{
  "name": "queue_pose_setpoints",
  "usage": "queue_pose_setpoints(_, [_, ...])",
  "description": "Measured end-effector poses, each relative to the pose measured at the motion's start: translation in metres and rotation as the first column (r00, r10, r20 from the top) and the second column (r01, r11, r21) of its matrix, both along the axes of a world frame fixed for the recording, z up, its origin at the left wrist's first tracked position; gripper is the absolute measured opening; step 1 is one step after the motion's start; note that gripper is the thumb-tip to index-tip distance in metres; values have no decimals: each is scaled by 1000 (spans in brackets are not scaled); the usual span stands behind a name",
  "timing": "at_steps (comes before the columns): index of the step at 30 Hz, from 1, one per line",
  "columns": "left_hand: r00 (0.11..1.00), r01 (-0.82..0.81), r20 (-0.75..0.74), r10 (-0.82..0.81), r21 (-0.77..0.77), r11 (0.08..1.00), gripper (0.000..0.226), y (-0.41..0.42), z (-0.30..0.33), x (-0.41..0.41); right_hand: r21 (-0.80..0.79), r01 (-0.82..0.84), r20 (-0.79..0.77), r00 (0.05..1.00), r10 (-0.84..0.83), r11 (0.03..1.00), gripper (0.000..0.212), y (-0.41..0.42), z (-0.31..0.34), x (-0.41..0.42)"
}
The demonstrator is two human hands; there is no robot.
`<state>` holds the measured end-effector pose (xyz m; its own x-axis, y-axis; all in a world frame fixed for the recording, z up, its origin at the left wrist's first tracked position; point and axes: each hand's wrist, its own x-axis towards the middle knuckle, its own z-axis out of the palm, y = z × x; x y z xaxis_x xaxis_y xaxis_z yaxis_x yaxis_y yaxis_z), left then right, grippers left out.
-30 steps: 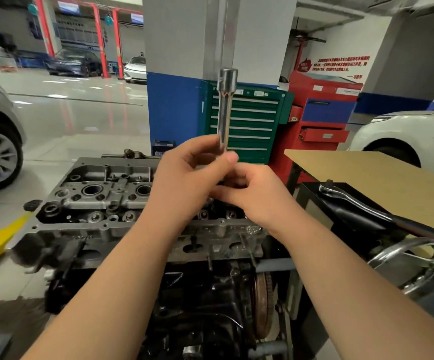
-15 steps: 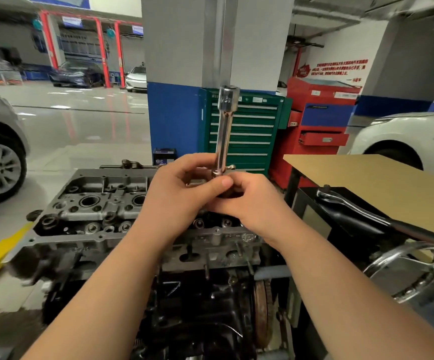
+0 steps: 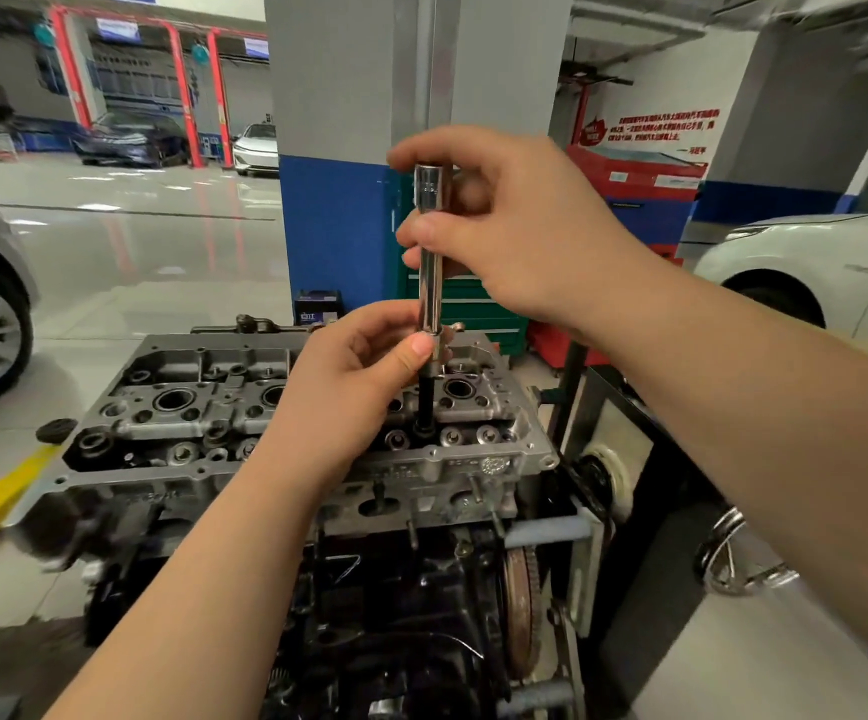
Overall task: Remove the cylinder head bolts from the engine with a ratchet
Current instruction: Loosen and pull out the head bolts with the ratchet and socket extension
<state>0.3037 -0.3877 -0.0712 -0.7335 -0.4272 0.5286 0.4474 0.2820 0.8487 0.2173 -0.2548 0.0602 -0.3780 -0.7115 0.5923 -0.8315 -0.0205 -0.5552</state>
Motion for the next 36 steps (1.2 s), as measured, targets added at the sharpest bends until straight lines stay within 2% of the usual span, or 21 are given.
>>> queue_pose_setpoints(2, [998, -9, 56, 12, -50, 999, 46, 1, 0, 0, 2, 106, -51, 993, -105, 994, 41, -1, 3, 1])
queue_pose_setpoints(4, [991, -99, 75, 108, -108, 989, 53, 3, 2, -2, 2, 161, -69, 985, -160, 987, 41, 0, 4, 2])
queue_pose_setpoints(7, [978, -202, 44, 203, -13, 979, 45, 4, 2, -3, 41, 152, -92, 985, -147, 988, 41, 2, 8, 4])
queue_pose_setpoints(10, [965, -247, 72, 251, -55, 967, 35, 2, 1, -3, 103, 30, 57, 998, -36, 994, 37, 9, 16, 3])
queue_pose_setpoints(13, [970, -221, 85, 228, -88, 971, 33, 2, 2, -2, 167, -59, 169, 985, 30, 984, 35, 14, 19, 1])
queue_pose_setpoints(16, [975, -175, 110, 191, -136, 975, 31, 4, 3, 0, 116, -83, 229, 972, 55, 990, 25, 13, 16, 1])
queue_pose_setpoints(19, [986, -75, 138, 96, -151, 986, 32, 4, 3, 2, 27, 48, 185, 981, -53, 998, 22, 8, 9, 0])
queue_pose_setpoints(21, [984, -8, 174, 33, -142, 990, 31, 7, 5, 4, -49, 173, 137, 977, -165, 984, 35, 4, 4, 1])
queue_pose_setpoints(23, [981, -27, 186, 53, -140, 990, 33, 10, 6, 3, -87, 193, 121, 976, -182, 977, 43, 0, -1, 1])
queue_pose_setpoints(26, [969, -184, 138, 205, -150, 971, 40, 9, 6, 0, -30, 101, 154, 983, -95, 994, 39, 0, 1, 0])
queue_pose_setpoints(30, [969, -198, 133, 208, -84, 977, 39, 4, 5, -1, 59, -160, 303, 943, 135, 985, 35, 11, 15, -4])
queue_pose_setpoints(31, [972, -189, 127, 199, -83, 978, 35, 3, 5, -1, 61, -137, 289, 950, 114, 989, 33, 12, 17, -4])
queue_pose_setpoints(33, [983, -130, 119, 138, -72, 989, 31, 3, 4, -1, 44, 35, 180, 983, -42, 998, 29, 11, 19, -3])
queue_pose_setpoints(36, [987, -27, 155, 37, -64, 998, 40, 4, 5, -1, -8, 280, 57, 959, -279, 960, 46, 2, 10, 1])
